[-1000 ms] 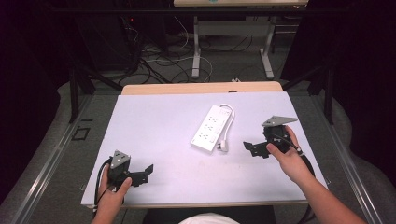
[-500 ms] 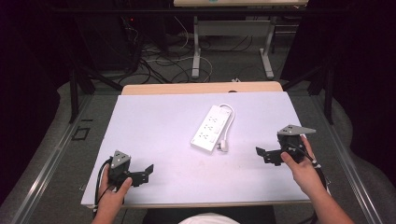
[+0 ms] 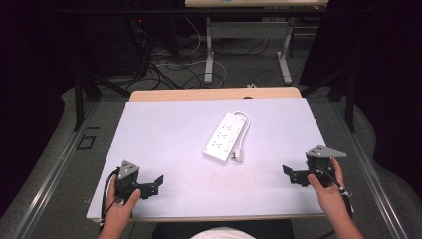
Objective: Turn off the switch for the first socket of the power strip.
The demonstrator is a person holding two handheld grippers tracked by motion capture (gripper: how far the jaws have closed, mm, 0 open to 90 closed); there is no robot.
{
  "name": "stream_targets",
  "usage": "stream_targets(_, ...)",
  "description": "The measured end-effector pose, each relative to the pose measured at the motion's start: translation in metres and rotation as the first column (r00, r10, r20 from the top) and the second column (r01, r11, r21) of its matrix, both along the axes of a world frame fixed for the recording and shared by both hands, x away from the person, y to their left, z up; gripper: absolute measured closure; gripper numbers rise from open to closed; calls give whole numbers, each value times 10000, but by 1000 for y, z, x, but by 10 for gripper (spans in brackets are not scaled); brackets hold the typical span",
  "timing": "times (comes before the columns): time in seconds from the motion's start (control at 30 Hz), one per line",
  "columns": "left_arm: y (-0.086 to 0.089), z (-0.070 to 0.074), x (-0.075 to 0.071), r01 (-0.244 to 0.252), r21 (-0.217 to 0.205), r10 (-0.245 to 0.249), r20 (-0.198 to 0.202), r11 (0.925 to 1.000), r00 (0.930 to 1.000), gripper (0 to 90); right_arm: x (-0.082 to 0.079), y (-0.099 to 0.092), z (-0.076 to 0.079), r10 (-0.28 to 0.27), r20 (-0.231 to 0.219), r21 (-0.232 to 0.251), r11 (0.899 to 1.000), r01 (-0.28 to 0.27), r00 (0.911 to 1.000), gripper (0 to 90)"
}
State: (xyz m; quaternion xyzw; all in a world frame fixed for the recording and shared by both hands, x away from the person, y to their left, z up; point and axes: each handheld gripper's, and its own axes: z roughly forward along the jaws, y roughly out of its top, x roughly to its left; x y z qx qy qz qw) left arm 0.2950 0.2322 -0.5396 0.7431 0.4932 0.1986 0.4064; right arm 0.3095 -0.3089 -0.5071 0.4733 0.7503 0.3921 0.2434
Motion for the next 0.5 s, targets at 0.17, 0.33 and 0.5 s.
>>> stream_targets(0.17, 0, 0, 0, 2, 20, -2, -7, 10000, 10000, 5, -5, -7, -9, -175, -186, 63, 9998, 176, 9997, 21)
stream_targets(0.33, 0, 0, 0, 0, 6, 0, 18, 10000, 10000, 5, -8, -13, -14, -322, -298, -226, 9992, 315, 9990, 21)
stream_targets(0.5, 1, 0, 0, 9, 9, -9, 37, 10000, 10000, 5, -8, -16, -22, -518, -462, -224, 9985, 508, 9976, 21)
